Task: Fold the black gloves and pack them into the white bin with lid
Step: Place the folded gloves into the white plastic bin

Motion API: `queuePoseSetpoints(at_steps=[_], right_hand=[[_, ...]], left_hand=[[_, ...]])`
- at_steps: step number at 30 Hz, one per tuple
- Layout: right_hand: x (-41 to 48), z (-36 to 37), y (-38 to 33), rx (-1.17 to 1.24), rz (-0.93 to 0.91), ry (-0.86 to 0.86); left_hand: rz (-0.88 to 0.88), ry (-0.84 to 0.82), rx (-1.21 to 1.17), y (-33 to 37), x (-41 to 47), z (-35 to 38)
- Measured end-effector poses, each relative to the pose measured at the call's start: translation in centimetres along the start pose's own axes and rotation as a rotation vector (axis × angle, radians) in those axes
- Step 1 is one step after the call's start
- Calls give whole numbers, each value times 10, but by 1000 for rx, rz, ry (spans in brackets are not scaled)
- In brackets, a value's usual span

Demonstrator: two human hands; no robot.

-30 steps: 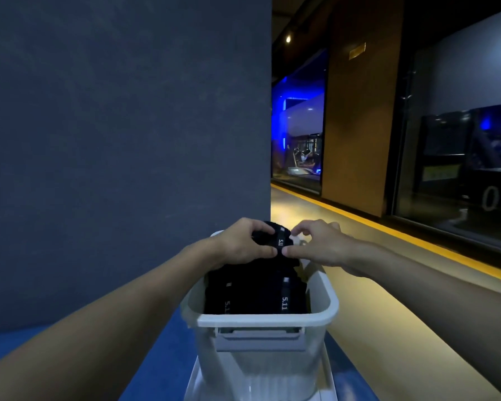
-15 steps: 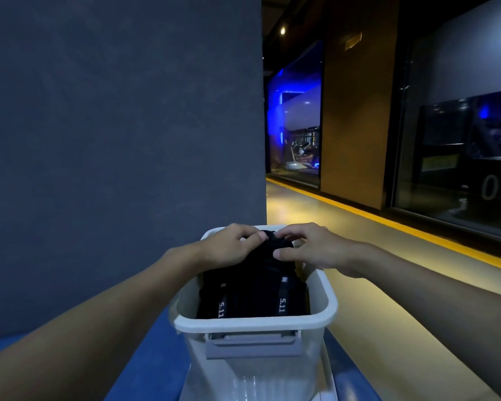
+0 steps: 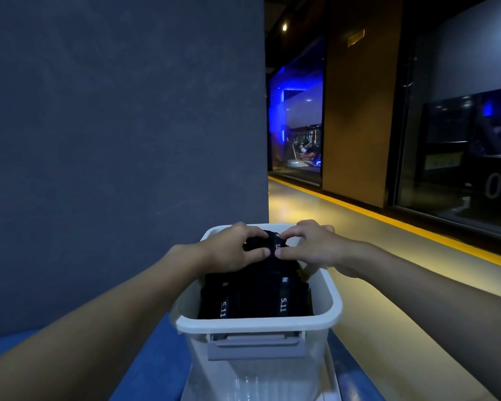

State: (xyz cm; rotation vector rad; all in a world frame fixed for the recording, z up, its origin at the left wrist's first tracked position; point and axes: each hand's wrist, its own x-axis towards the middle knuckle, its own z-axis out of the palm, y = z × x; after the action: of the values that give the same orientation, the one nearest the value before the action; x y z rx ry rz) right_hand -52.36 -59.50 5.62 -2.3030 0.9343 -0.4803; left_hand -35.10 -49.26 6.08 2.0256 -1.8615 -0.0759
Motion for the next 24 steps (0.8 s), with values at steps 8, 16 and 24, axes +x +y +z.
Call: queuePoseSetpoints(at_steps=[8, 16, 24], right_hand=[[-22, -12, -6, 103, 27, 8], [-73, -10, -10, 260, 49, -44], [-86, 7, -20, 512, 37, -58]], left_hand=[[-46, 73, 25, -2, -30, -29], [-189, 99, 36, -19, -83, -38], [-204, 161, -219, -8, -101, -29]])
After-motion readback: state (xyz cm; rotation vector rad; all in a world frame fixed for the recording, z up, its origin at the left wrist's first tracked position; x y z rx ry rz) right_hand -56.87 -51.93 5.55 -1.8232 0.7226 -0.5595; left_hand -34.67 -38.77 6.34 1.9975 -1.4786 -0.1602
